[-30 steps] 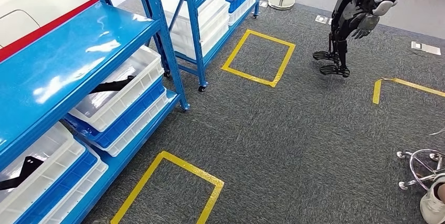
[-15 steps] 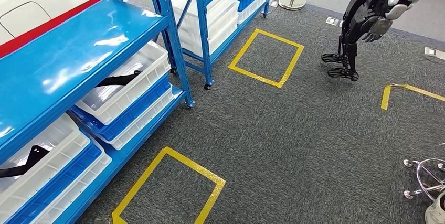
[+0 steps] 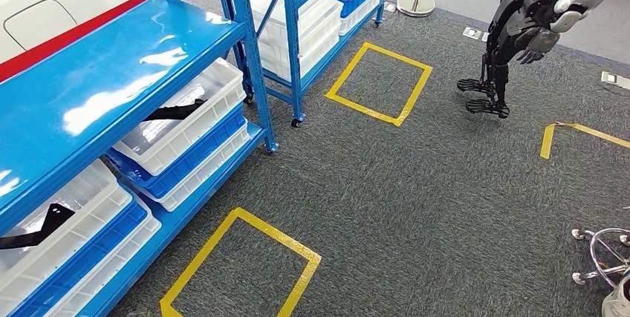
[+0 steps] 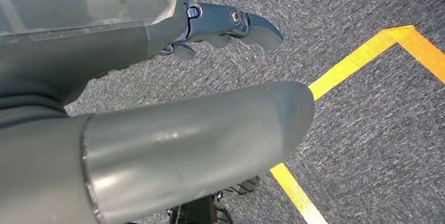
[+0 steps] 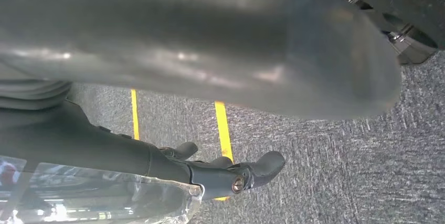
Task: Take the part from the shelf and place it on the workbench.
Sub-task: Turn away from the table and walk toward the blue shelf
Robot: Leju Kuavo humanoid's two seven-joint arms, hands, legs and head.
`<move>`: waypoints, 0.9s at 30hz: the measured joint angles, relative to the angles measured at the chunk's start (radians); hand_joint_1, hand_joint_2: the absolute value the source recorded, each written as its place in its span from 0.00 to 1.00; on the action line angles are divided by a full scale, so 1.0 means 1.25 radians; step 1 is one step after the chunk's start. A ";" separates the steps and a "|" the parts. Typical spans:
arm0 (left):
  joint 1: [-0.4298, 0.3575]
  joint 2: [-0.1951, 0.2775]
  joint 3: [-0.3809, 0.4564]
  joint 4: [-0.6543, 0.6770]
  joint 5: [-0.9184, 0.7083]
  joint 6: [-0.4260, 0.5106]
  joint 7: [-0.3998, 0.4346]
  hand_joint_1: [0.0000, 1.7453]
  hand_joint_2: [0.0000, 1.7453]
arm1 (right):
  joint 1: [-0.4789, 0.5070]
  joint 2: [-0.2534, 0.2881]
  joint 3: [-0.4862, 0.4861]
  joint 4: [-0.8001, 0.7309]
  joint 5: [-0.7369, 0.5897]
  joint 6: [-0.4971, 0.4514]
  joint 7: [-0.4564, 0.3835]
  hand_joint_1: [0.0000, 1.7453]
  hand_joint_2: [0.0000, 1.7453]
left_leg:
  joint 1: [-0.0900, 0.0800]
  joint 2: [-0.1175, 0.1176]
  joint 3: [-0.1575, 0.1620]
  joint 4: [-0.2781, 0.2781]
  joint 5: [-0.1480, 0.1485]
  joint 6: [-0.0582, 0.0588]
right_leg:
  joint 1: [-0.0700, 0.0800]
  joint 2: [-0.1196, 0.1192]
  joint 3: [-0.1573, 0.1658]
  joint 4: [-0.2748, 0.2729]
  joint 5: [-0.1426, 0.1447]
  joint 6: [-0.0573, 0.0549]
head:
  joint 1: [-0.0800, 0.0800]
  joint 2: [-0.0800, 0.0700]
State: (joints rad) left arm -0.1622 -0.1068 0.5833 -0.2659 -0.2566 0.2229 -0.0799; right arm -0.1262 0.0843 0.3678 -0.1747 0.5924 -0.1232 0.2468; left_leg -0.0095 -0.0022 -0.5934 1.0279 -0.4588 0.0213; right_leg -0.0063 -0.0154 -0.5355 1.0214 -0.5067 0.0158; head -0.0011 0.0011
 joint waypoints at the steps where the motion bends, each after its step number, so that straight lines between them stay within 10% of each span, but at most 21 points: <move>1: 0.000 0.000 0.001 0.000 0.000 0.001 0.000 0.00 0.00 | 0.000 0.001 -0.001 0.000 0.001 0.000 0.000 0.00 0.00 | -0.001 0.000 -0.001 0.001 -0.001 0.002 | -0.003 0.000 0.001 -0.002 0.001 0.003 | 0.000 0.000; 5: -0.001 0.000 0.002 0.000 -0.001 0.000 -0.003 0.00 0.00 | -0.002 0.003 -0.003 -0.002 0.004 0.000 0.000 0.00 0.00 | 0.006 -0.001 0.029 -0.049 0.015 0.030 | -0.001 0.001 0.007 -0.008 -0.001 0.016 | 0.001 0.000; 8: -0.003 -0.003 0.002 -0.001 -0.001 -0.004 -0.004 0.00 0.00 | -0.004 0.003 -0.003 -0.002 0.004 0.001 0.001 0.00 0.00 | 0.012 -0.001 0.046 -0.073 0.026 0.037 | -0.006 0.010 -0.058 0.119 -0.052 0.011 | 0.003 0.000; 11: -0.001 -0.004 0.003 0.000 0.000 -0.008 -0.004 0.00 0.00 | -0.001 0.001 -0.003 -0.002 0.005 0.001 0.003 0.00 0.00 | 0.020 -0.007 0.047 -0.068 0.020 0.025 | -0.020 0.011 -0.098 0.174 -0.053 0.032 | 0.003 0.000; 14: -0.001 -0.004 0.003 0.000 0.000 -0.010 -0.004 0.00 0.00 | -0.001 0.001 -0.003 -0.002 0.005 0.002 0.003 0.00 0.00 | 0.034 -0.013 0.042 -0.038 -0.001 -0.006 | -0.037 0.011 -0.036 0.032 0.013 0.068 | 0.004 0.000; 20: 0.000 -0.002 0.006 0.000 -0.001 -0.009 -0.006 0.00 0.00 | 0.000 0.003 -0.004 -0.002 0.009 0.002 0.006 0.00 0.00 | 0.039 -0.011 0.027 0.001 -0.030 -0.027 | -0.033 0.016 -0.025 0.016 0.014 0.026 | 0.001 0.000; 24: 0.000 -0.003 0.007 0.000 -0.002 -0.009 -0.006 0.00 0.00 | 0.000 0.002 -0.004 -0.002 0.008 0.000 0.006 0.00 0.00 | 0.037 -0.002 -0.078 0.194 -0.114 -0.024 | -0.023 0.013 -0.023 0.016 0.008 0.013 | 0.001 0.000; 27: 0.004 -0.003 0.008 0.000 -0.003 -0.009 -0.006 0.00 0.00 | 0.001 0.003 -0.006 -0.002 0.005 0.000 0.007 0.00 0.00 | 0.031 -0.001 -0.096 0.195 -0.074 -0.007 | -0.013 0.013 -0.015 0.016 0.002 0.005 | 0.001 0.000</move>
State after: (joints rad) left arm -0.1576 -0.1102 0.5934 -0.2659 -0.2604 0.2113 -0.0872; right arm -0.1246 0.0875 0.3601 -0.1777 0.5989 -0.1232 0.2560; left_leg 0.0290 -0.0039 -0.7136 1.2715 -0.5514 0.0128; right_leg -0.0231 0.0003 -0.5538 1.0416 -0.5045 0.0221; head 0.0003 0.0010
